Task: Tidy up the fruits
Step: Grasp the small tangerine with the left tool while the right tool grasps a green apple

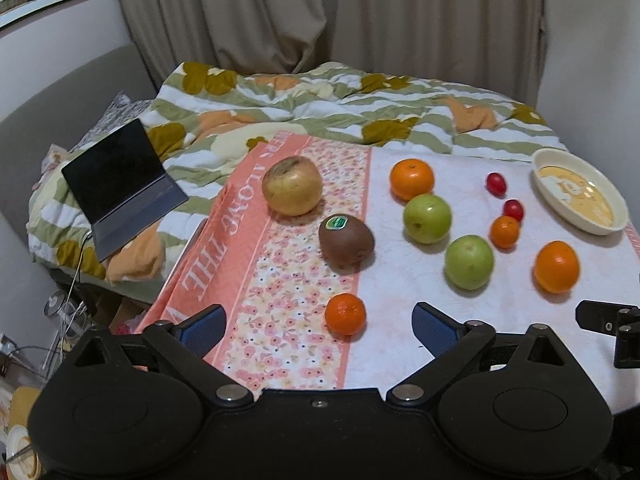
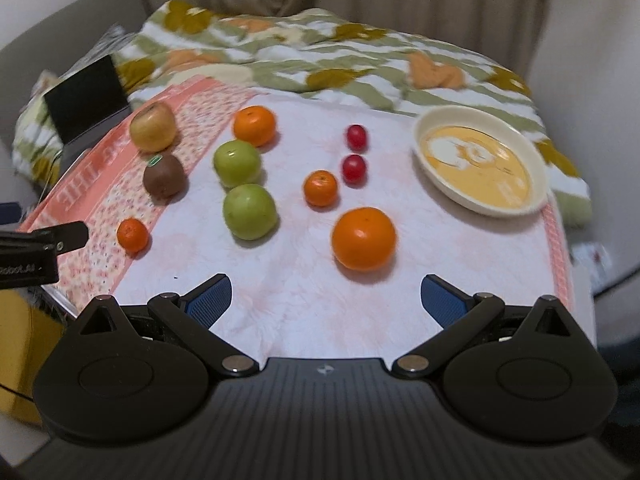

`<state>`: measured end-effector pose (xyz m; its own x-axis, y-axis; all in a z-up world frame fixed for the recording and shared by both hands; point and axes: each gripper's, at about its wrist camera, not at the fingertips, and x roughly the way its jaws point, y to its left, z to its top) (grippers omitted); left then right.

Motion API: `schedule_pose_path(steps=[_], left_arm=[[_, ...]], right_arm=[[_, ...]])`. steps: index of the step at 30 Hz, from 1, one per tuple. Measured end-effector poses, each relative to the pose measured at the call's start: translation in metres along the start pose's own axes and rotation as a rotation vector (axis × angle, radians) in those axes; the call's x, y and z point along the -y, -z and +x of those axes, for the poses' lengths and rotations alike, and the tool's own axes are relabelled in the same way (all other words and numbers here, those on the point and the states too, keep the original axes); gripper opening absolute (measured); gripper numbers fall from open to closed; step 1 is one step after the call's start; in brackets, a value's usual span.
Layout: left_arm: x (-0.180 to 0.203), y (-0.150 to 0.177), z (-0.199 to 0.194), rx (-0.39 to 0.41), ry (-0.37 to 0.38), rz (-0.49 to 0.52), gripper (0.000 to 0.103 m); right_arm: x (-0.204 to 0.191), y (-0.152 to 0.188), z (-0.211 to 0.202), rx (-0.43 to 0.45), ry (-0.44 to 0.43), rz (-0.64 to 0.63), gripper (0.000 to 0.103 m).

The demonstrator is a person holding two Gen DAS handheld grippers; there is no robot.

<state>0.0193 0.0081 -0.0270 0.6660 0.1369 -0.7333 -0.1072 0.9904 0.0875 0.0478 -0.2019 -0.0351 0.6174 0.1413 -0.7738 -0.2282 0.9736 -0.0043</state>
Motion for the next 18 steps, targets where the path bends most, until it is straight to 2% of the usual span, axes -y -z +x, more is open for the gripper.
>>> schedule_pose_path(steps=[10,16,18], left_arm=[[0.012,0.015,0.045,0.0,-0.039,0.038,0.09],[0.02,0.019,0.068,-0.02,-0.034,0.062,0.075],[0.024,0.02,0.073,-0.026,-0.036,0.069,0.074]], right_arm=[[-0.014,-0.01,0.054,0.035,-0.137,-0.113,0.103],[-0.019,-0.018,0.082,0.046,-0.183,-0.125,0.103],[-0.02,-0.02,0.089,0.043,-0.195,-0.127,0.103]])
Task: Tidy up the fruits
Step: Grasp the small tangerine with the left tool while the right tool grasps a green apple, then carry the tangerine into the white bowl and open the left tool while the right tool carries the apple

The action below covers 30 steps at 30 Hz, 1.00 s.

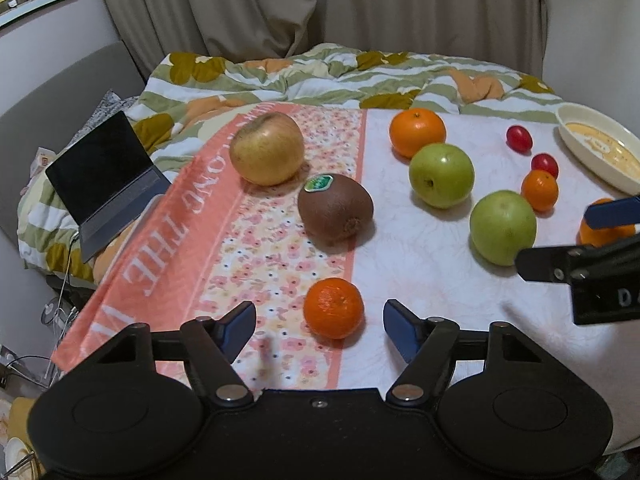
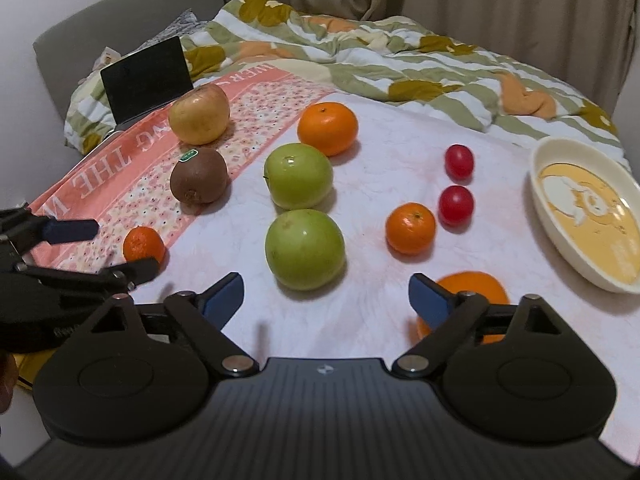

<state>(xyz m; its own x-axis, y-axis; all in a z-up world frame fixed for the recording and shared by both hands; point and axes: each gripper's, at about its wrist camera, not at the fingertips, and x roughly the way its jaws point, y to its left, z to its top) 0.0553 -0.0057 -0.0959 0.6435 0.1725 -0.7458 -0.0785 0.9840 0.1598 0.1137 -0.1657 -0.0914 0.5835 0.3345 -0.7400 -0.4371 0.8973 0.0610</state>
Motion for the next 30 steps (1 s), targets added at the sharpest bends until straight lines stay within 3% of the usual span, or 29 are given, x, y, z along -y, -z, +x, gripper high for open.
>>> schedule_pose_path(steps=[6,7,21,22,30], left_arm=[[0.005,0.001,0.011,-0.019,0.01,-0.002,0.048],[0.006,0.001,0.012,-0.024,0.013,-0.003,0.04],[0.007,0.003,0.008,-0.022,0.011,-0.026,0.039],[0.007,0.003,0.008,-0.022,0.011,-0.027,0.039],[0.008,-0.001,-0.004,0.0,0.009,-0.031,0.039]], right_arm=[[0.003,-0.004,0.015,0.0,-0.032,0.01,0.093],[0.003,-0.005,0.017,-0.001,-0.037,0.011,0.09],[-0.006,-0.012,0.035,0.014,-0.058,-0.006,0.074],[-0.006,-0.012,0.035,0.016,-0.051,-0.01,0.069],[-0.004,-0.011,0.026,0.029,-0.052,-0.017,0.068]])
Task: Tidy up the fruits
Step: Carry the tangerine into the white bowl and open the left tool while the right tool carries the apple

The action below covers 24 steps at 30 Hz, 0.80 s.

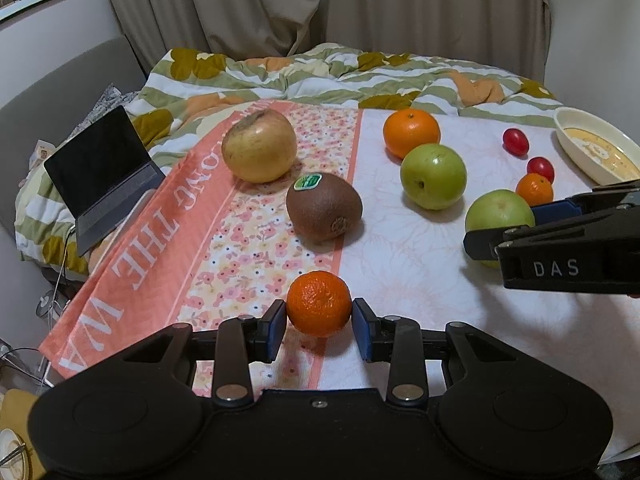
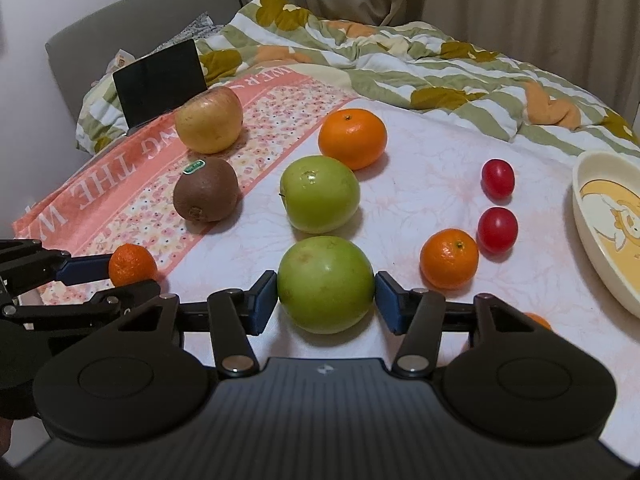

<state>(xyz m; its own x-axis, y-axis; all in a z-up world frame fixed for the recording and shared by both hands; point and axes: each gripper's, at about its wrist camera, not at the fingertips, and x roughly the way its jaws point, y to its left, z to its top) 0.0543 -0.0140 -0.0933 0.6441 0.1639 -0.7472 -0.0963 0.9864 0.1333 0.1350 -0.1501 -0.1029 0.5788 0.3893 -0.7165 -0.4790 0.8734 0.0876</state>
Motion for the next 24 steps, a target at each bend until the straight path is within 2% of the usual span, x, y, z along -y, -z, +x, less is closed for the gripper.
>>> schedule_pose_path(steps=[7,13,19,24], left_arm=[[0.009,-0.009,-0.021,0.015,0.007,0.006,0.039],[0.026,-0.026,-0.042,0.043,0.039,0.021,0.039],[0.055,-0.053,-0.064,0.094,0.091,0.051,0.039],[0.086,-0.08,-0.076,0.133,0.169,0.078,0.039]], right_arm=[[0.006,-0.003,-0.032,0.031,-0.003,0.023,0.068],[0.024,-0.004,-0.074,0.052,0.029,0.054,0.068],[0.059,-0.004,-0.118,0.07,0.101,0.104,0.068],[0.096,-0.003,-0.152,0.096,0.169,0.16,0.068]])
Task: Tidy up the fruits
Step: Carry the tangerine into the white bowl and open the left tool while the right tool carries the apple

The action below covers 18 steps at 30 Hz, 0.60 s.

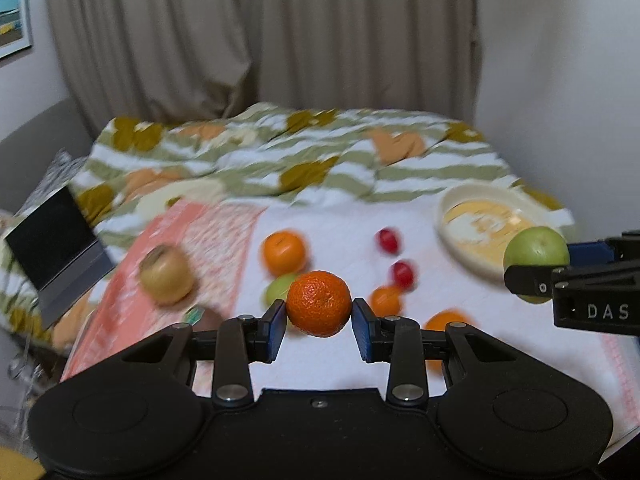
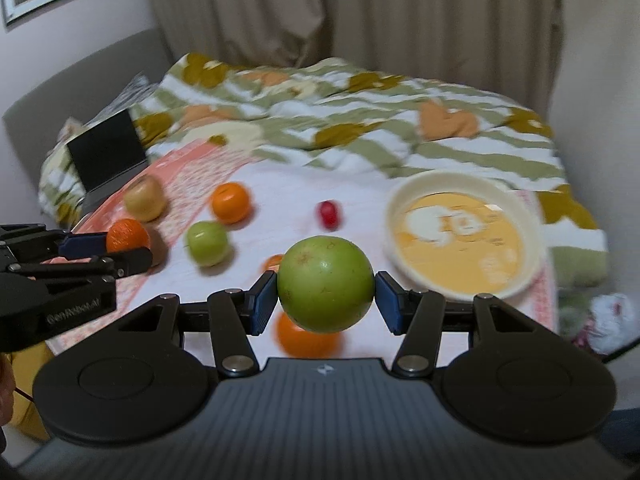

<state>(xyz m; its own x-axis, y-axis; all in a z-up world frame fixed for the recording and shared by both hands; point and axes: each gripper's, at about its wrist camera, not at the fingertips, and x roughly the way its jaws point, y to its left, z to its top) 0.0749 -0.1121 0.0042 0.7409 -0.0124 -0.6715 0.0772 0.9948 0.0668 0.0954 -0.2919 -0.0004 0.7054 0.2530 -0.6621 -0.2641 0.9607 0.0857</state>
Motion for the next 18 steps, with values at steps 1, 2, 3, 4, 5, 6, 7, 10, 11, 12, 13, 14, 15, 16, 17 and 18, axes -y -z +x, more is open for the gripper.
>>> schedule_pose_path(steps=[1,2,3,4,5,6,7,10,11,12,13,14,15,16,17,18], left_arm=[[0.006,-0.006,0.001,0.007,0.015,0.008,0.039],[0.013,-0.012,0.003,0.014,0.031,0.022,0.039],[0.019,-0.018,0.004,0.022,0.047,0.033,0.039],[0.025,-0.024,0.007,0.028,0.066,0.044,0.039],[0.032,-0.03,0.01,0.033,0.086,0.053,0.039],[0.038,-0.036,0.015,0.035,0.102,0.062,0.039],[0.044,-0.043,0.02,0.036,0.118,0.074,0.039],[0.063,-0.059,0.038,0.038,0.153,0.121,0.039],[0.07,-0.064,0.046,0.04,0.164,0.14,0.039],[0.076,-0.069,0.054,0.039,0.177,0.159,0.039],[0.081,-0.074,0.061,0.036,0.187,0.175,0.039],[0.088,-0.079,0.069,0.033,0.199,0.191,0.039],[0.093,-0.083,0.077,0.027,0.211,0.204,0.039],[0.098,-0.087,0.085,0.022,0.222,0.216,0.039],[0.103,-0.091,0.093,0.018,0.234,0.23,0.039],[0.108,-0.095,0.102,0.013,0.245,0.243,0.039]], right_arm=[[0.008,-0.002,-0.004,0.006,0.017,0.009,0.068],[0.017,-0.004,-0.007,0.011,0.034,0.021,0.068],[0.027,-0.006,-0.01,0.015,0.054,0.035,0.068],[0.036,-0.009,-0.013,0.02,0.071,0.048,0.068],[0.043,-0.011,-0.014,0.024,0.085,0.059,0.068],[0.053,-0.014,-0.014,0.027,0.104,0.071,0.068],[0.061,-0.016,-0.015,0.031,0.119,0.082,0.068],[0.082,-0.022,-0.012,0.036,0.157,0.099,0.068],[0.09,-0.024,-0.009,0.035,0.169,0.105,0.068],[0.096,-0.026,-0.006,0.032,0.178,0.113,0.068],[0.103,-0.028,-0.002,0.027,0.182,0.127,0.068],[0.109,-0.031,0.001,0.023,0.183,0.142,0.068],[0.117,-0.033,0.005,0.021,0.182,0.159,0.068],[0.123,-0.035,0.01,0.019,0.183,0.173,0.068],[0.128,-0.036,0.013,0.02,0.187,0.182,0.068],[0.133,-0.039,0.019,0.018,0.192,0.191,0.068]])
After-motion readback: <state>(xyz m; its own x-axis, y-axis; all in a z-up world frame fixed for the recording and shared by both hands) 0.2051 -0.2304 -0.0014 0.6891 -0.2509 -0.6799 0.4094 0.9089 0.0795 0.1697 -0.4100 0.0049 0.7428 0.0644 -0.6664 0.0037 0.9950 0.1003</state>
